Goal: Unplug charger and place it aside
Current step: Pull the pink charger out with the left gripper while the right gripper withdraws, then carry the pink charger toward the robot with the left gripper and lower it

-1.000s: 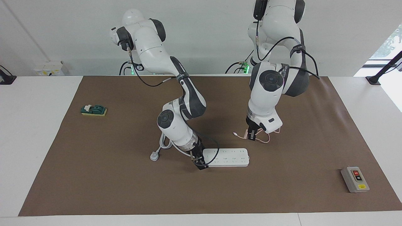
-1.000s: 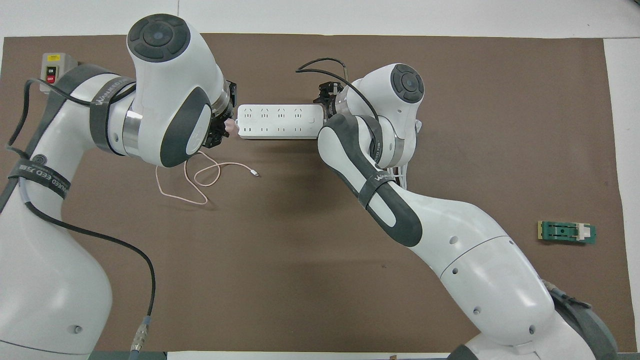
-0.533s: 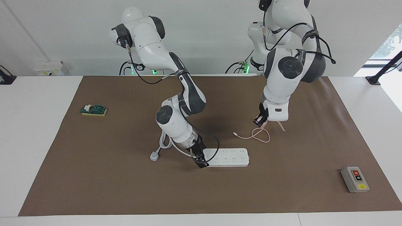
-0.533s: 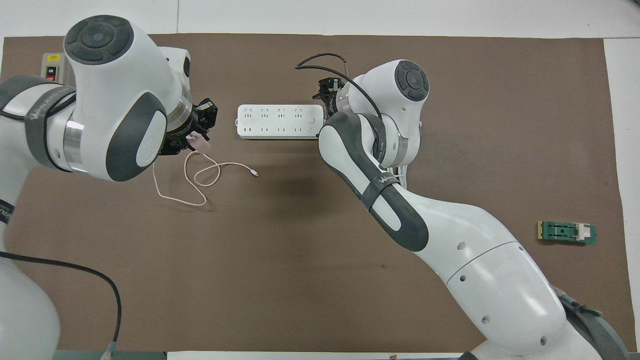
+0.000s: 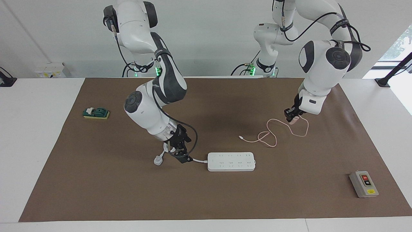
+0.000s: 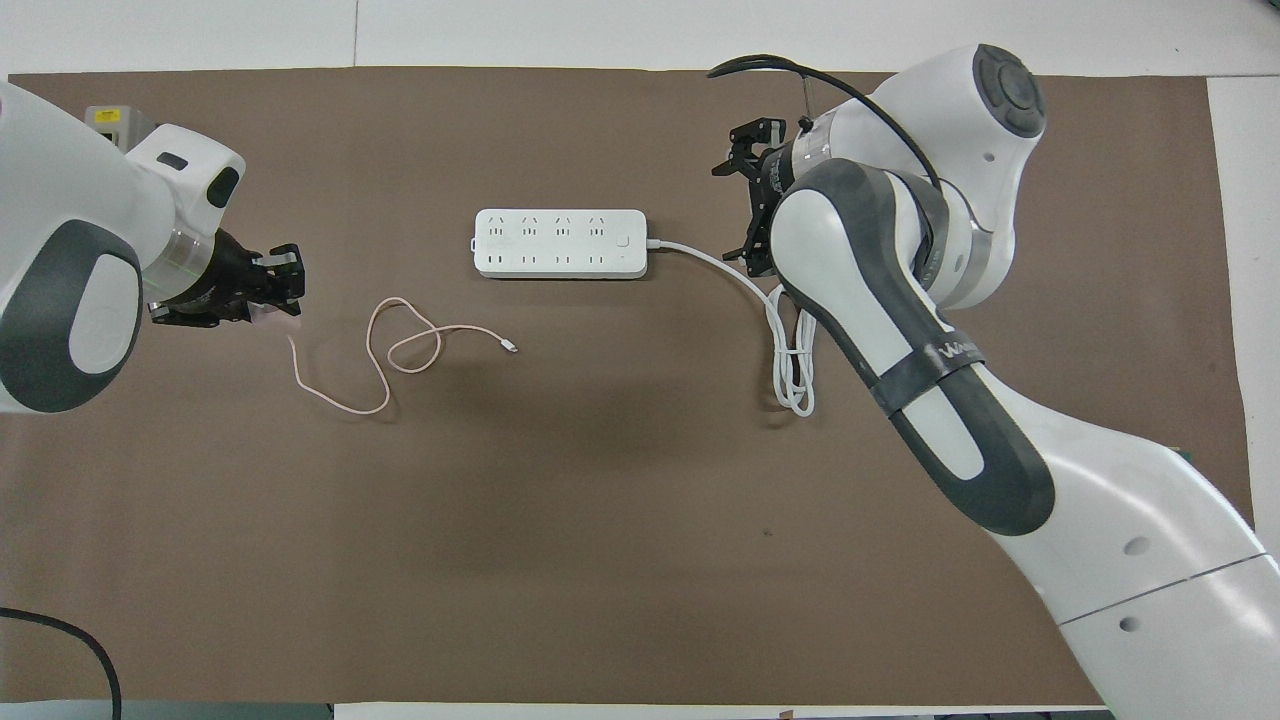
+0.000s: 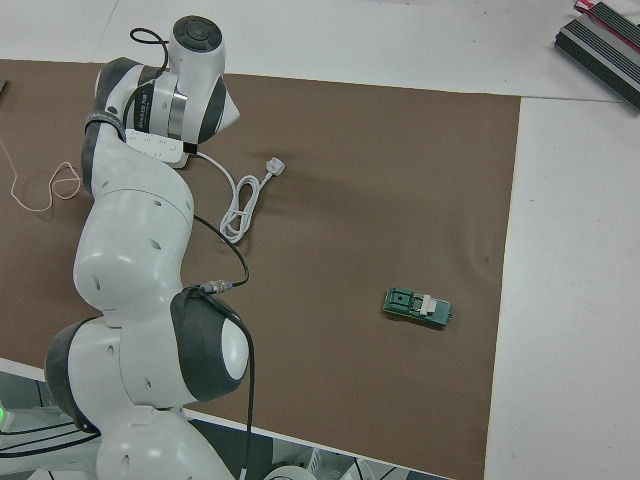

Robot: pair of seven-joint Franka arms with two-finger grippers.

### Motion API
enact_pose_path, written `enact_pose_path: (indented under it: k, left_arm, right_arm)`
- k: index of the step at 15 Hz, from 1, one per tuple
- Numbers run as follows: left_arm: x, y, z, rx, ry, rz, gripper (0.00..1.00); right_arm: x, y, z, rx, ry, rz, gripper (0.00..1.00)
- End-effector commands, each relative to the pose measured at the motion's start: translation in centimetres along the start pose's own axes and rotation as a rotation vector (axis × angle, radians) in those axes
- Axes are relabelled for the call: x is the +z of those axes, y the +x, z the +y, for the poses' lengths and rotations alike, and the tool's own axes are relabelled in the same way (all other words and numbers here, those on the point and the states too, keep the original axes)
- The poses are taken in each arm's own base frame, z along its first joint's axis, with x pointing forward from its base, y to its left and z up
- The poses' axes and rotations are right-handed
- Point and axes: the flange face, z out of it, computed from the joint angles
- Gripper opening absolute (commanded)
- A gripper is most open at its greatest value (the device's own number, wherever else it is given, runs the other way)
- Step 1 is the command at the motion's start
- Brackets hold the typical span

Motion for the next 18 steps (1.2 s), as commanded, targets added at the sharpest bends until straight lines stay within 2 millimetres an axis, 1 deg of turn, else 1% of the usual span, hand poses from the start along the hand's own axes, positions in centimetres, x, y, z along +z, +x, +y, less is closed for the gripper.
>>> enact_pose_path:
  k: [1, 2, 3, 4, 5, 6, 7, 8, 9, 11, 13, 14, 15, 16, 17, 18]
  left_arm:
    - [1.6, -1.1, -3.0, 0.088, -0.033, 0.04, 0.0]
    - [2.7, -1.6, -3.9, 0.126, -0.043, 0.061, 0.0]
    - [3.3, -1.6, -4.8, 0.13, -0.051, 0.087, 0.0]
    - [3.8, -1.6, -5.0, 0.149, -0.054, 0.102, 0.0]
    - [4.5, -2.1, -5.5, 0.183, -0.055, 0.104, 0.0]
    - [5.2, -2.3, -6.6, 0.197, -0.073, 0.114, 0.0]
    - [6.2, -2.8, -7.6, 0.196, -0.107, 0.112, 0.0]
    - [6.9, -3.7, -8.0, 0.209, -0.145, 0.116, 0.0]
    - [8.1, -4.7, -8.6, 0.231, -0.159, 0.106, 0.0]
    - [9.7, -6.4, -9.7, 0.241, -0.162, 0.082, 0.0]
    - [10.9, -7.6, -10.2, 0.254, -0.162, 0.08, 0.0]
    - [11.2, -7.8, -10.4, 0.259, -0.163, 0.077, 0.0]
    - [11.7, -8.3, -11.0, 0.263, -0.162, 0.067, 0.0]
    - [12.2, -8.7, -11.7, 0.265, -0.163, 0.058, 0.0]
    - [12.8, -9.2, -12.0, 0.267, -0.165, 0.051, 0.0]
    - [13.0, -9.4, -12.0, 0.251, -0.181, 0.056, 0.0]
  right_arm:
    - [-5.6, 1.1, 1.7, -0.285, -0.05, 0.054, 1.0]
    - [-8.5, 3.2, 2.3, -0.454, -0.091, 0.084, 1.0]
    - [-10.4, 4.9, 2.9, -0.565, -0.123, 0.089, 1.0]
    - [-11.9, 5.8, 3.5, -0.668, -0.155, 0.091, 1.0]
    - [-13.5, 6.8, 4.1, -0.765, -0.19, 0.105, 1.0]
    - [-14.9, 7.2, 4.8, -0.876, -0.25, 0.139, 1.0]
    - [-16.6, 7.2, 5.5, -0.973, -0.308, 0.18, 1.0]
    - [-17.8, 7.1, 6.0, -1.047, -0.353, 0.204, 1.0]
    - [-18.9, 6.9, 6.5, -1.1, -0.377, 0.213, 1.0]
    - [-21.3, 6.6, 7.6, -1.157, -0.405, 0.206, 1.0]
    - [-23.7, 5.9, 8.6, -1.193, -0.434, 0.278, 1.0]
    - [-24.8, 6.0, 8.9, -1.229, -0.439, 0.291, 1.0]
    - [-25.8, 6.6, 9.1, -1.295, -0.442, 0.285, 1.0]
    - [-26.3, 6.7, 9.5, -1.364, -0.451, 0.274, 1.0]
    - [-26.7, 6.8, 9.9, -1.38, -0.453, 0.274, 1.0]
    - [-26.4, 7.0, 10.3, -1.379, -0.462, 0.266, 1.0]
